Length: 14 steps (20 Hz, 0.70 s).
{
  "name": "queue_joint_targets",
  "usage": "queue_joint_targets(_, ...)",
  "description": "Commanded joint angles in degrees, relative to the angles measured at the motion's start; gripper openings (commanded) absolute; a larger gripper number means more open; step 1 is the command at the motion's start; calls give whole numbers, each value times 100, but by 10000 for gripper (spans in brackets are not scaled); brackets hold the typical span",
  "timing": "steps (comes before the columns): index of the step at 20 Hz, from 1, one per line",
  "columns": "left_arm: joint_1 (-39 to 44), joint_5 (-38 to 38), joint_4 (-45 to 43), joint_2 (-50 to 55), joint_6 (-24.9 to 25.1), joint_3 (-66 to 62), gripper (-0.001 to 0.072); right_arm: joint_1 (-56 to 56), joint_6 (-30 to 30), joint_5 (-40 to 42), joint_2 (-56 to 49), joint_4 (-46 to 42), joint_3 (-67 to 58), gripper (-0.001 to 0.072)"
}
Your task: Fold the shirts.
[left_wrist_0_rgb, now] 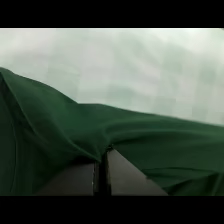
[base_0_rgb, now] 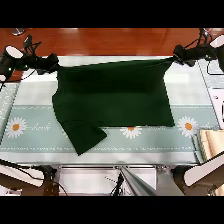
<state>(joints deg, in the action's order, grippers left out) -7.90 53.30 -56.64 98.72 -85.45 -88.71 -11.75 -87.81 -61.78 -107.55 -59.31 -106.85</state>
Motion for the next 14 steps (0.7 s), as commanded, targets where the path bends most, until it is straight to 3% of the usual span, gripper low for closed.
queue_joint_targets(1,-116,944,44,9,684,-98,34,-111,437,-708,-13,212,-111,23)
queue_joint_targets(5,-125,1790,-551,201,699,155,34,-92,533,-1950,-280,-566,-74,22)
queue_joint_targets(8,-96,1781,-496,234,605,494,44,-50,505,-1727,-356,-551,293,28)
queue_joint_targets(9,-96,1967,-404,249,361,496,183,-35,330,-1670,-361,-579,343,152)
queue_joint_targets(10,-103,2192,-306,243,385,492,635,-35,188,-1705,-372,-555,341,515)
queue_joint_targets(11,-125,2496,-343,238,400,452,708,-35,188,-1825,-354,-544,334,631)
queue_joint_targets(14,-380,3285,-570,31,398,374,707,-254,260,-2476,-35,-723,337,630)
